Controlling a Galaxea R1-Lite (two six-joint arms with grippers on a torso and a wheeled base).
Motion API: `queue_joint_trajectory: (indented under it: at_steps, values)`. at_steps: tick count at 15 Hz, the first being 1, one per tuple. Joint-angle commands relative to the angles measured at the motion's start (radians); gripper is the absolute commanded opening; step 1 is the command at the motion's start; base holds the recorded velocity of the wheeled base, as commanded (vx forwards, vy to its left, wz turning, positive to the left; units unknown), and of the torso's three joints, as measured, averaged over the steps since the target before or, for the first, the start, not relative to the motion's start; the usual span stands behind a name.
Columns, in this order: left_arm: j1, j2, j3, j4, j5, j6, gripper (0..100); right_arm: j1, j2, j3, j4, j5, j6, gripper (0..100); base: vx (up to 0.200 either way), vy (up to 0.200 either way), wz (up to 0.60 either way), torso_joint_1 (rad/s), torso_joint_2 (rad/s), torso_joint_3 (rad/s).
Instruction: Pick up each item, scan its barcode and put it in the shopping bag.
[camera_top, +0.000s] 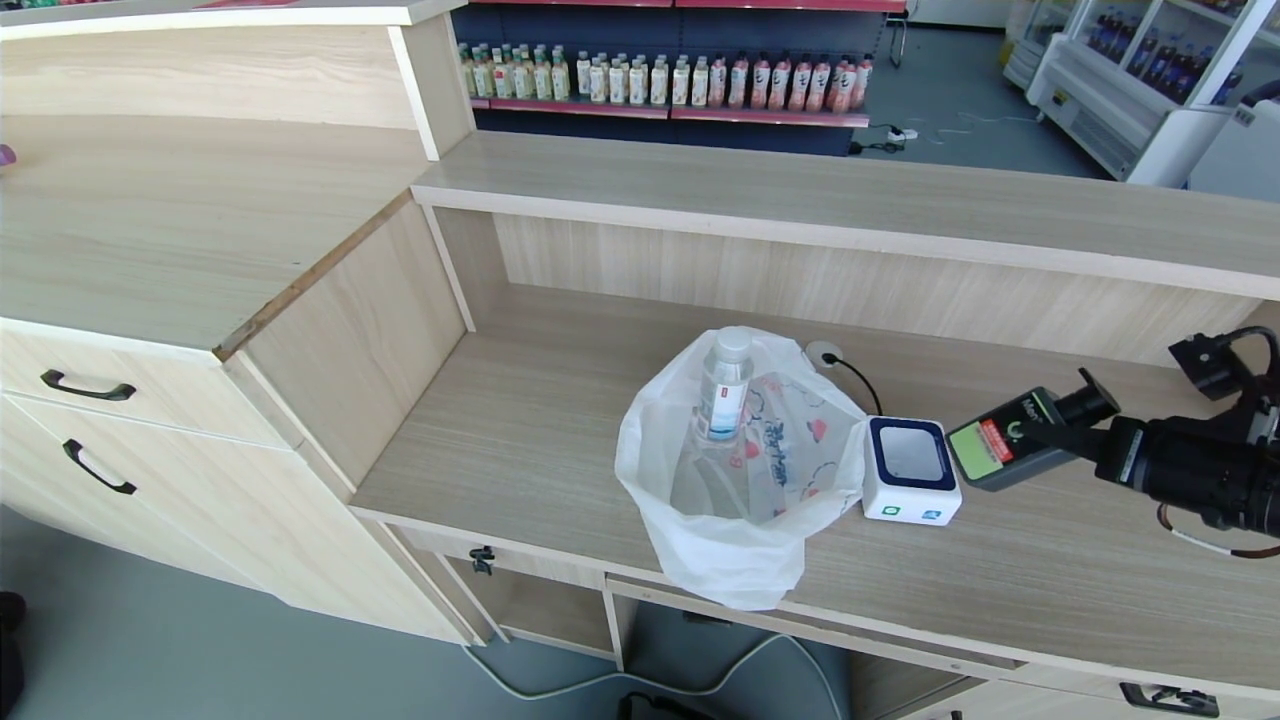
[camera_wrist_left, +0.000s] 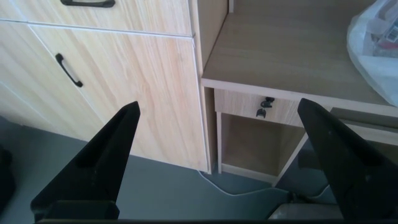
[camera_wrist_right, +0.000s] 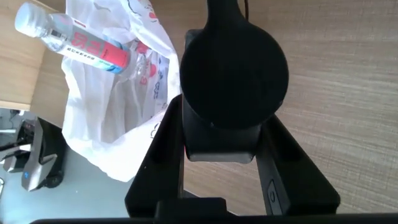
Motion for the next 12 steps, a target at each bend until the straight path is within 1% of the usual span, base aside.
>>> queue_joint_trajectory:
  at_steps: [1, 5, 8, 12]
  values:
    - [0.0, 0.0, 0.0, 0.0, 0.002, 0.0, 100, 0.024, 0.03, -0.008, -0.006, 0.001, 0.002, 0, 0.0, 0.0, 0.0, 0.0, 0.0, 0.0]
    - [0.0, 0.0, 0.0, 0.0, 0.002, 0.0, 100, 0.062, 0.058, -0.024, -0.014, -0.001, 0.003, 0, 0.0, 0.0, 0.0, 0.0, 0.0, 0.0]
    - [0.0, 0.0, 0.0, 0.0, 0.0, 0.0, 100, 0.064, 0.092, -0.035, -0.046, -0.008, 0.0, 0, 0.0, 0.0, 0.0, 0.0, 0.0, 0.0]
    - [0.0, 0.0, 0.0, 0.0, 0.0, 0.0, 100, 0.074, 0.116, -0.065, -0.048, -0.024, 0.0, 0, 0.0, 0.0, 0.0, 0.0, 0.0, 0.0]
